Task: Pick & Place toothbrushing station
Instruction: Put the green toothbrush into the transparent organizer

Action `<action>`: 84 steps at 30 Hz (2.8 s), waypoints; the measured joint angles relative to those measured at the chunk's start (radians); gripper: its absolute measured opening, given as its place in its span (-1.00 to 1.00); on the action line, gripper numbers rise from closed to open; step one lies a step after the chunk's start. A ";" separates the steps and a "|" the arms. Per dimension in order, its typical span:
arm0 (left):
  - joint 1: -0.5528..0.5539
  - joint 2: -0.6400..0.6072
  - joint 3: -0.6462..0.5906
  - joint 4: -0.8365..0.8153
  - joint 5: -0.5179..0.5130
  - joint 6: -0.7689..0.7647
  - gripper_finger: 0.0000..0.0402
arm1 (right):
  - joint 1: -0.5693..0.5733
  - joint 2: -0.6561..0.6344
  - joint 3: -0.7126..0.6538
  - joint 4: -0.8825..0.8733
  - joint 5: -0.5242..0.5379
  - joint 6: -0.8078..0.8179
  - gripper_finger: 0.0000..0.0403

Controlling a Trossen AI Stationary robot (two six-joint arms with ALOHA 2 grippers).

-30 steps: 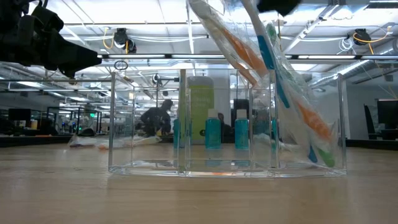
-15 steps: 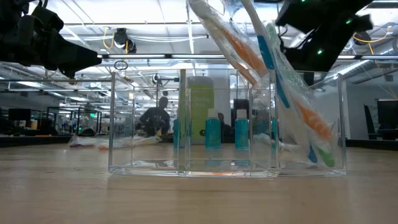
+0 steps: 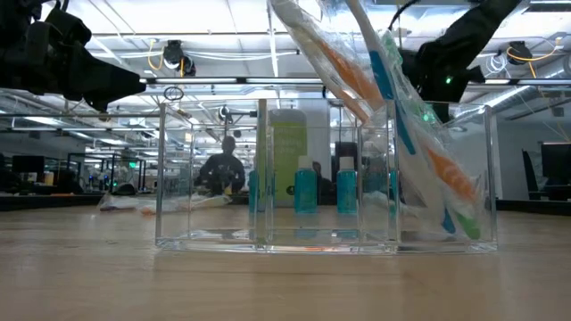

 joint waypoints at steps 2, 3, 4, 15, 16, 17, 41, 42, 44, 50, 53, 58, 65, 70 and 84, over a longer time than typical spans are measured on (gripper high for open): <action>0.000 0.000 0.000 0.000 0.000 0.000 -0.17 | -0.018 0.037 0.000 0.029 -0.016 -0.004 0.00; 0.000 0.000 0.000 0.000 0.000 0.000 -0.17 | -0.026 0.051 0.000 0.036 -0.024 -0.004 -0.01; 0.000 0.000 0.000 0.000 0.000 0.000 -0.17 | -0.035 0.064 0.000 0.038 -0.039 -0.005 -0.01; 0.000 0.000 0.000 0.000 0.000 0.000 -0.17 | -0.086 0.089 0.003 -0.015 -0.066 0.039 -0.03; 0.000 0.000 0.000 0.000 0.000 0.000 -0.17 | -0.086 0.088 0.003 -0.030 -0.066 0.048 -0.03; 0.000 0.000 0.000 0.000 0.000 0.000 -0.17 | -0.086 0.087 0.004 -0.045 -0.069 0.052 -0.05; 0.000 0.000 0.000 0.000 0.000 0.000 -0.17 | -0.077 0.039 -0.001 -0.149 -0.130 -0.005 -0.93; 0.000 0.000 0.000 0.000 0.000 0.000 -0.17 | -0.072 0.023 -0.003 -0.156 -0.126 -0.008 -0.92; 0.000 0.000 0.000 0.000 0.000 0.000 -0.17 | -0.067 -0.016 -0.005 -0.164 -0.115 -0.012 -0.92; 0.000 0.000 0.000 0.000 0.000 0.000 -0.17 | -0.005 -0.171 -0.002 -0.145 -0.041 -0.013 -0.95; 0.000 0.000 0.000 0.000 0.000 0.000 -0.17 | 0.048 -0.254 -0.002 -0.102 -0.033 -0.005 -0.95; 0.000 0.000 0.000 0.000 0.000 0.000 -0.17 | 0.213 -0.360 -0.002 -0.025 0.001 0.022 -0.95; 0.000 0.000 0.000 0.000 0.000 0.000 -0.17 | 0.505 -0.395 -0.002 0.029 0.203 0.085 -0.95; 0.000 0.000 0.000 0.000 0.000 0.000 -0.17 | 0.691 -0.393 -0.002 0.038 0.410 0.150 -0.95; 0.000 0.000 0.000 0.000 0.000 0.000 -0.17 | 1.019 -0.249 -0.255 1.024 0.512 -0.132 -0.95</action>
